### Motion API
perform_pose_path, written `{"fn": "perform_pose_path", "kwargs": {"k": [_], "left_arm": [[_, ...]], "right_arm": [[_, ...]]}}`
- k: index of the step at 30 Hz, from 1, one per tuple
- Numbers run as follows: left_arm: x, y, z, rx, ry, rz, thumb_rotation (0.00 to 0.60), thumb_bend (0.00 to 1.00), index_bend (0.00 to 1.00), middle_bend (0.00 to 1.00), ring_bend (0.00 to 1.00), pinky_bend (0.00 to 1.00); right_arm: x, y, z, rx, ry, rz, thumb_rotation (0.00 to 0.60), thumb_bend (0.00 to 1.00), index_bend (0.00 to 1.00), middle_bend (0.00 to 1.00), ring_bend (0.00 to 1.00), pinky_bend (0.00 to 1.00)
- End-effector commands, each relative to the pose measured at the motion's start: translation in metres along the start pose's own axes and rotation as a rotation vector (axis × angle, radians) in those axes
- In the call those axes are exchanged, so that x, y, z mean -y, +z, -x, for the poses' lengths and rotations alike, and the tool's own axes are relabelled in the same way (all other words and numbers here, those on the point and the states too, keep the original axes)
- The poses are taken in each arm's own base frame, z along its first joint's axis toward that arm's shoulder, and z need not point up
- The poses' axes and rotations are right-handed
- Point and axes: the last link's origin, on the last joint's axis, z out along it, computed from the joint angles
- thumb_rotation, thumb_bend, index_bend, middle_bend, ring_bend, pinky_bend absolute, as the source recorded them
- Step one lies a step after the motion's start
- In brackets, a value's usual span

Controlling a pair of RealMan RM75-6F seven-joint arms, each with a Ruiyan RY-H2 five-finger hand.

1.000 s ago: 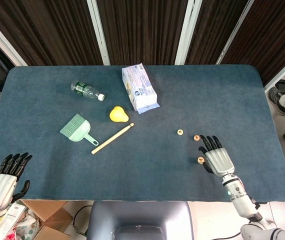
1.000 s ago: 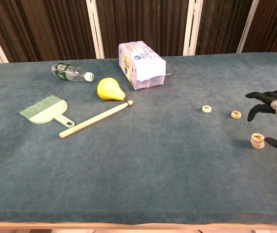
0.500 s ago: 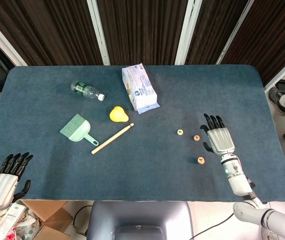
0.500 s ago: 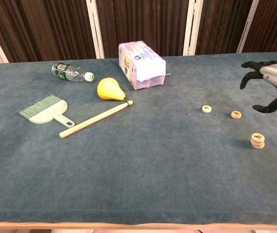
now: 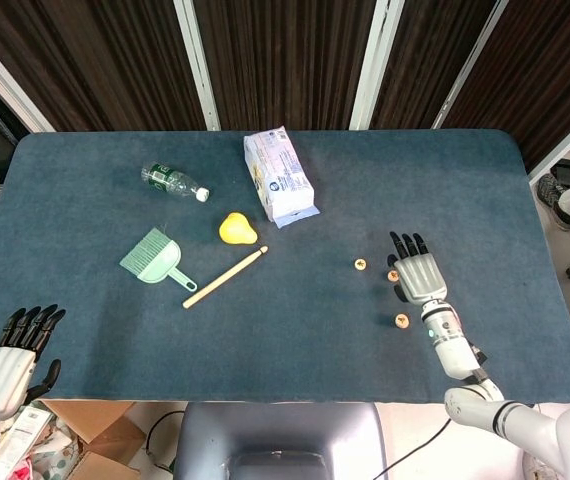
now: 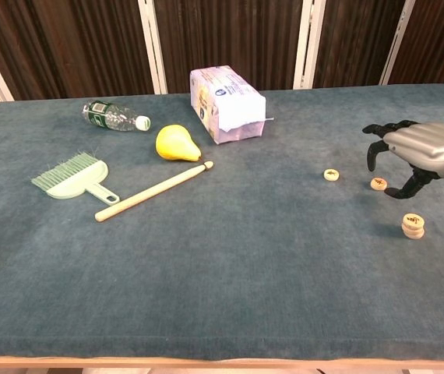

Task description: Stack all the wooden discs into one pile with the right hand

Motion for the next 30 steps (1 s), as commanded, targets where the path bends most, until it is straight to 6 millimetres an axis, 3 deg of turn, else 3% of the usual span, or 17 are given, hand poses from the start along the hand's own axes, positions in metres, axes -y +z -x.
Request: {"fn": "perform_pose_path", "kwargs": {"k": [1,13,30], "left_arm": [[0.0,0.0,0.0,0.001,0.0,0.0,0.6,0.5,0.01,0.04,0.01,0.04],[0.001,0.001,0.0,0.003,0.0,-0.004,0.6,0.5,0.01,0.04,0.01,0.04],[0.001,0.001,0.0,0.002,0.003,-0.004,0.6,0.5,0.01,0.04,0.01,0.04]], "right_arm": [[0.0,0.001,0.002,0.007,-0.003,0.003,0.6,0.42,0.51,0.04,0.0,0.05],[-0.003,0.017,0.01,0.058,-0.019,0.018,0.6,0.42,0.55,0.04,0.0,0.05],[0.0,0.019,0.01,0.052,-0.007,0.01,0.6,0.46,0.61,0.06,0.0,0.06]]}}
